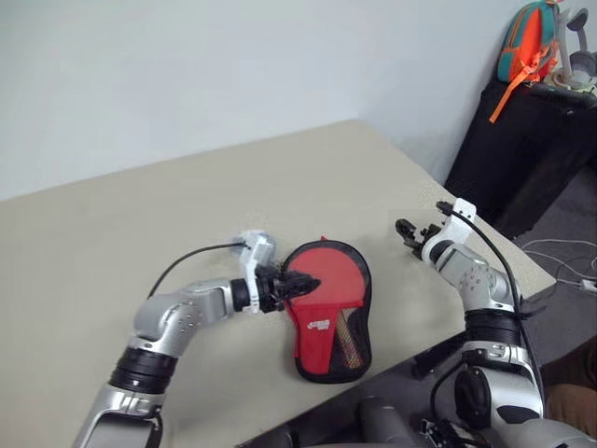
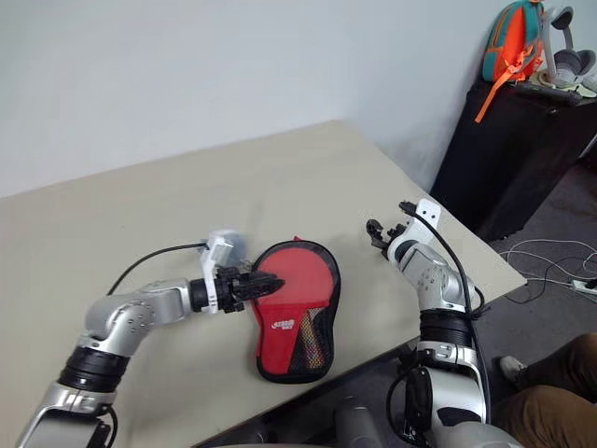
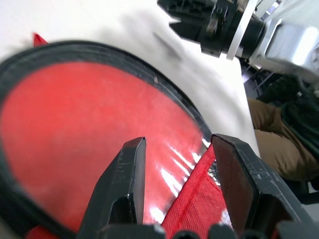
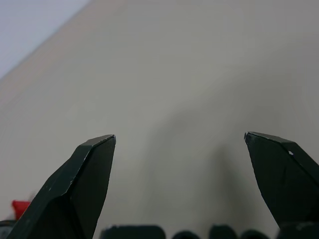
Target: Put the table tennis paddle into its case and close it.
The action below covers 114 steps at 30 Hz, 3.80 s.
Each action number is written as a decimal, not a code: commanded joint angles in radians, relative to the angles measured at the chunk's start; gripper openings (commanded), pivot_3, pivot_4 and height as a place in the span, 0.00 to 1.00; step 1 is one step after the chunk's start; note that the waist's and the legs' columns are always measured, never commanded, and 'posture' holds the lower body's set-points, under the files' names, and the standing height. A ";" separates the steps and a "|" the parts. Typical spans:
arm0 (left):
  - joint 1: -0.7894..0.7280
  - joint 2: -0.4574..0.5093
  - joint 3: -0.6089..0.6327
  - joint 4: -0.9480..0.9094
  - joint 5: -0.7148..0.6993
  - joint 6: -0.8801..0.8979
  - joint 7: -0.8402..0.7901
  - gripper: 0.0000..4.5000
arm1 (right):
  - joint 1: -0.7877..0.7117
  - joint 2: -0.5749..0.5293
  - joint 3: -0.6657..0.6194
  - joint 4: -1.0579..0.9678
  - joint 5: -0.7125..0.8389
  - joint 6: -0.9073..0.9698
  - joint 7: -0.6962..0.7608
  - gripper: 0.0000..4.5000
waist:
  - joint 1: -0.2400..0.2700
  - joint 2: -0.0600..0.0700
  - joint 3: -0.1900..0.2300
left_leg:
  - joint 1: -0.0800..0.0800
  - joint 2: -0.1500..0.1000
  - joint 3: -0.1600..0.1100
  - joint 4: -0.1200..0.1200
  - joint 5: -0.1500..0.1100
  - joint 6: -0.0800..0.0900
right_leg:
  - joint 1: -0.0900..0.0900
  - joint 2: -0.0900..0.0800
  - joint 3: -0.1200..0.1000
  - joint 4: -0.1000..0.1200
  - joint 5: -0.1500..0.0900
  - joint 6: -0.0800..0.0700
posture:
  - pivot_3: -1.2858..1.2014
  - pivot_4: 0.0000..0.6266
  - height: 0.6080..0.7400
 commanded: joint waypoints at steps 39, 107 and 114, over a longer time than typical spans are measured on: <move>0.213 -0.057 -0.164 0.046 0.628 -0.374 0.039 0.48 | -0.654 0.317 0.284 0.813 -0.192 -0.236 0.541 1.00 | 0.002 0.000 -0.019 | 0.005 0.000 -0.005 0.002 0.000 0.000 | 0.007 0.000 -0.003 0.003 0.000 0.001 | 0.52 0.00 1.00; -0.036 -0.096 0.241 0.045 0.262 0.202 0.083 0.48 | -0.264 0.038 0.093 0.161 -0.070 -0.050 0.423 1.00 | -0.001 0.000 -0.020 | 0.003 0.000 -0.006 0.002 0.000 0.000 | 0.003 0.000 -0.005 0.005 0.001 -0.001 | 0.52 0.00 1.00; -0.082 -0.116 0.303 0.103 0.229 0.245 0.119 0.48 | -0.259 0.044 0.103 0.180 -0.069 -0.070 0.407 1.00 | 0.002 0.000 -0.020 | 0.002 0.000 -0.006 0.003 0.000 0.000 | 0.003 0.000 -0.005 0.004 0.001 -0.001 | 0.52 0.00 1.00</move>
